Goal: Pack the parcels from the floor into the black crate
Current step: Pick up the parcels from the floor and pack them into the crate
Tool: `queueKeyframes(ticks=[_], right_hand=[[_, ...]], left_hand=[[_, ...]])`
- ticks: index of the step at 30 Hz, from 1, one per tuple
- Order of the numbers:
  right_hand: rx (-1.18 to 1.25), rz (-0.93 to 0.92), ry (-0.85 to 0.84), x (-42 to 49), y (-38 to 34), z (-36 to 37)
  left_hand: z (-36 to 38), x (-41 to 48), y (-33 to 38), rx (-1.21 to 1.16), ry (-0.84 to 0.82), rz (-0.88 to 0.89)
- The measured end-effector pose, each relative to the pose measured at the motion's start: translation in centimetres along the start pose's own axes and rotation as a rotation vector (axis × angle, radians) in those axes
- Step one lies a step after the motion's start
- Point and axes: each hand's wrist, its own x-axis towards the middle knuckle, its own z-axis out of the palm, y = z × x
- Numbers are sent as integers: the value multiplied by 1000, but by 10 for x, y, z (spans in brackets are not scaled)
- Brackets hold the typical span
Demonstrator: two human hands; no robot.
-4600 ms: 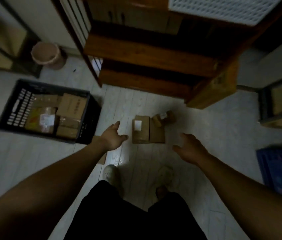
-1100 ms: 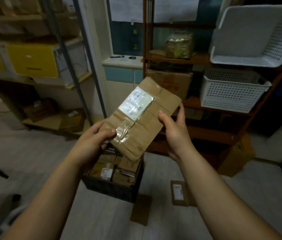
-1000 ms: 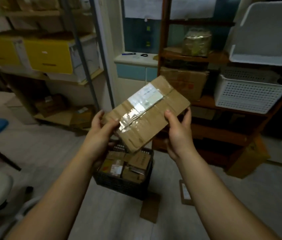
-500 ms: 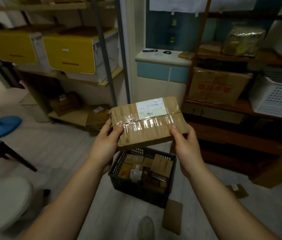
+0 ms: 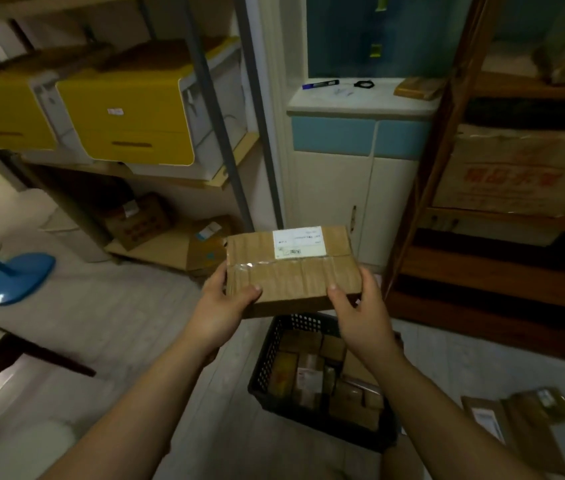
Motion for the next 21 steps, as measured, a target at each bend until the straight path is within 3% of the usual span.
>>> queueKeyframes(ticks=[7, 13, 18, 21], right_hand=[[-78, 84, 140, 43, 19, 47], [-140, 202, 267, 75, 50, 83], [-216, 303, 186, 117, 120, 93], [-259, 337, 140, 150, 194, 100]], left_hand=[[-20, 104, -24, 126, -203, 0], [-18, 183, -65, 315, -361, 143], [18, 241, -143, 325, -547, 32], [49, 272, -207, 393, -553, -40]])
